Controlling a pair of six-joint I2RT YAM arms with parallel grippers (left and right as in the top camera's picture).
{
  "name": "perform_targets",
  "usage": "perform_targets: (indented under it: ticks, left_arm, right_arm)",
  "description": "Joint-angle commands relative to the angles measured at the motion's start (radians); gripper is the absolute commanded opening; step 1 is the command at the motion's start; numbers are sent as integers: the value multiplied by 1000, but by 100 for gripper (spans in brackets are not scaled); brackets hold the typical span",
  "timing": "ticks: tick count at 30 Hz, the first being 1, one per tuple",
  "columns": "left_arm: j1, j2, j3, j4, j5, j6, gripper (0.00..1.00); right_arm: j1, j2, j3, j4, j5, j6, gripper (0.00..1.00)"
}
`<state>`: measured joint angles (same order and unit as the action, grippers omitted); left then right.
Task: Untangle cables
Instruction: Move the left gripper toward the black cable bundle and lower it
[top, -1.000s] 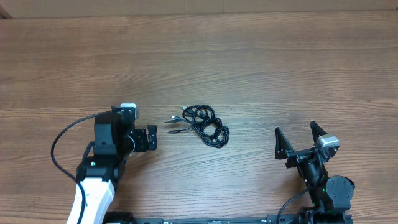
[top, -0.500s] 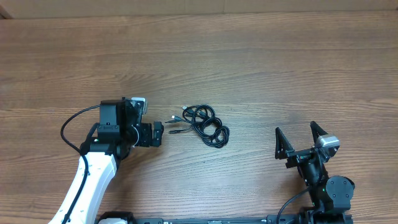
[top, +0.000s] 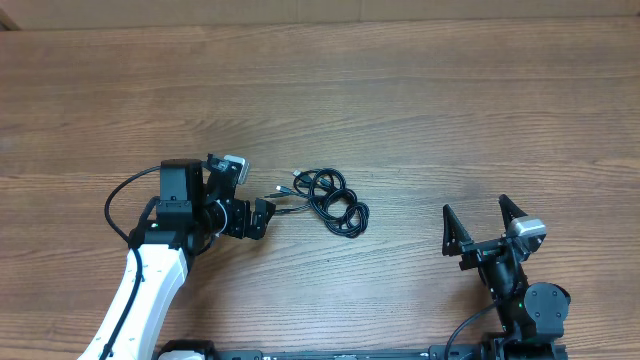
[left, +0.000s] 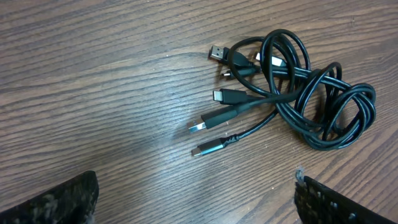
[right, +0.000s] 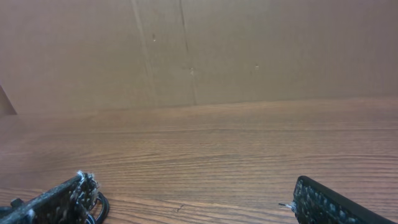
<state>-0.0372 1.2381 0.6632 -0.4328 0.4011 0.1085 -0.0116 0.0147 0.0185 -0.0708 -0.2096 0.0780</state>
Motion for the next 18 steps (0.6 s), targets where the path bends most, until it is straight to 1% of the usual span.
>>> perform_targets:
  ticks: [1, 14, 18]
  left_arm:
    - [2, 4, 27, 3, 23, 18, 100]
    - [2, 4, 27, 6, 24, 18, 100]
    - [2, 4, 27, 11, 45, 18, 100]
  right_arm:
    - [0, -8, -10, 5, 7, -1, 100]
    - [-1, -8, -10, 5, 7, -1, 100]
    - [0, -8, -10, 5, 7, -1, 100]
